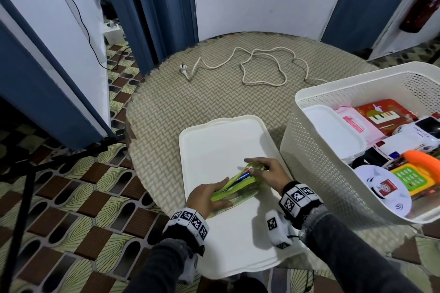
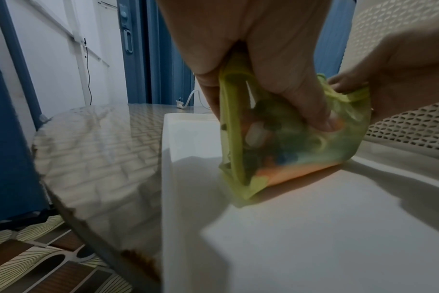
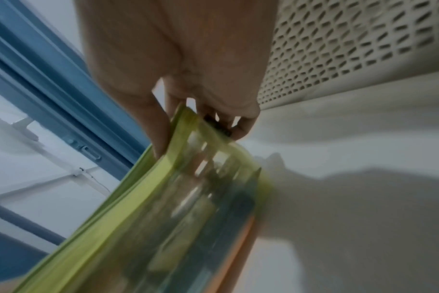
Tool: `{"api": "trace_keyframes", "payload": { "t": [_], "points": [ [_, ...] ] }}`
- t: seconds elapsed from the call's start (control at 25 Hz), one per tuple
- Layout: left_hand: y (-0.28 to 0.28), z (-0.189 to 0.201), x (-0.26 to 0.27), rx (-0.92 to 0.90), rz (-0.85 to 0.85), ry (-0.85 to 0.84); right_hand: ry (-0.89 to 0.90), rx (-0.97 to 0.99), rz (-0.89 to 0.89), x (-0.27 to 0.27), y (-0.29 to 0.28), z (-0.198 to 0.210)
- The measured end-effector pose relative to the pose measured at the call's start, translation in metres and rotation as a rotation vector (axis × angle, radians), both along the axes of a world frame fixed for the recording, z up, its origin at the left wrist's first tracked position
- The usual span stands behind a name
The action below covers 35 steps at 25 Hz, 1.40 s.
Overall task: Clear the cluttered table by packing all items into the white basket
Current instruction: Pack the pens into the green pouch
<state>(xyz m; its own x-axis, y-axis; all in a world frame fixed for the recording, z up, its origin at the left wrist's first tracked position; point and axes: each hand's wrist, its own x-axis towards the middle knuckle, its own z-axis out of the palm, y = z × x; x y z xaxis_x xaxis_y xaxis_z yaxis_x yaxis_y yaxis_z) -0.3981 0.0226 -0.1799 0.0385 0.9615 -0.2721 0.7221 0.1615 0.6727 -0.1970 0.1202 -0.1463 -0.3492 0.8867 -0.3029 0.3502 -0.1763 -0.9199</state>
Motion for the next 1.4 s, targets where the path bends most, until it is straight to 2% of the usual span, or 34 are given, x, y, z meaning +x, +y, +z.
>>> {"api": "trace_keyframes", "payload": {
  "t": [0.08, 0.16, 0.24, 0.28, 0.32, 0.36, 0.48, 0.68, 0.84, 0.92, 1.04, 1.28, 1.4],
  "points": [
    [-0.003, -0.002, -0.002, 0.02, 0.01, -0.012, -0.09, 0.009, 0.015, 0.002, 0.001, -0.002],
    [-0.005, 0.0, 0.0, 0.052, 0.008, -0.04, -0.319, 0.027, -0.057, -0.005, 0.002, 0.0],
    [-0.006, 0.001, 0.002, 0.072, 0.025, -0.087, -0.608, 0.23, -0.085, -0.018, -0.005, 0.006],
    [-0.007, 0.001, 0.003, 0.085, 0.047, -0.114, -0.647, 0.409, -0.063, -0.023, -0.012, 0.009],
    [-0.007, 0.002, 0.004, 0.087, 0.079, -0.155, -0.611, 0.575, -0.008, -0.027, -0.019, 0.012],
    [-0.008, 0.002, 0.004, 0.087, 0.102, -0.181, -0.557, 0.648, 0.072, -0.029, -0.026, 0.013],
    [-0.01, 0.004, 0.005, 0.088, 0.148, -0.207, -0.577, 0.557, 0.233, -0.03, -0.038, 0.013],
    [-0.016, 0.004, -0.001, 0.077, 0.243, -0.35, -0.611, 0.611, 0.132, -0.028, -0.044, 0.01],
    [-0.019, 0.004, -0.002, 0.056, 0.263, -0.405, -0.681, 0.628, 0.261, -0.032, -0.05, 0.008],
    [-0.02, 0.004, -0.002, 0.049, 0.26, -0.418, -0.639, 0.581, 0.313, -0.035, -0.053, 0.008],
    [-0.021, 0.003, -0.004, 0.065, 0.248, -0.393, -0.57, 0.571, 0.3, -0.038, -0.057, 0.005],
    [-0.023, 0.004, -0.002, 0.09, 0.233, -0.394, -0.244, 0.569, 0.138, -0.039, -0.057, -0.004],
    [-0.023, 0.002, 0.002, 0.123, 0.26, -0.405, -0.264, 0.599, 0.205, -0.035, -0.052, -0.002]
  ]
}}
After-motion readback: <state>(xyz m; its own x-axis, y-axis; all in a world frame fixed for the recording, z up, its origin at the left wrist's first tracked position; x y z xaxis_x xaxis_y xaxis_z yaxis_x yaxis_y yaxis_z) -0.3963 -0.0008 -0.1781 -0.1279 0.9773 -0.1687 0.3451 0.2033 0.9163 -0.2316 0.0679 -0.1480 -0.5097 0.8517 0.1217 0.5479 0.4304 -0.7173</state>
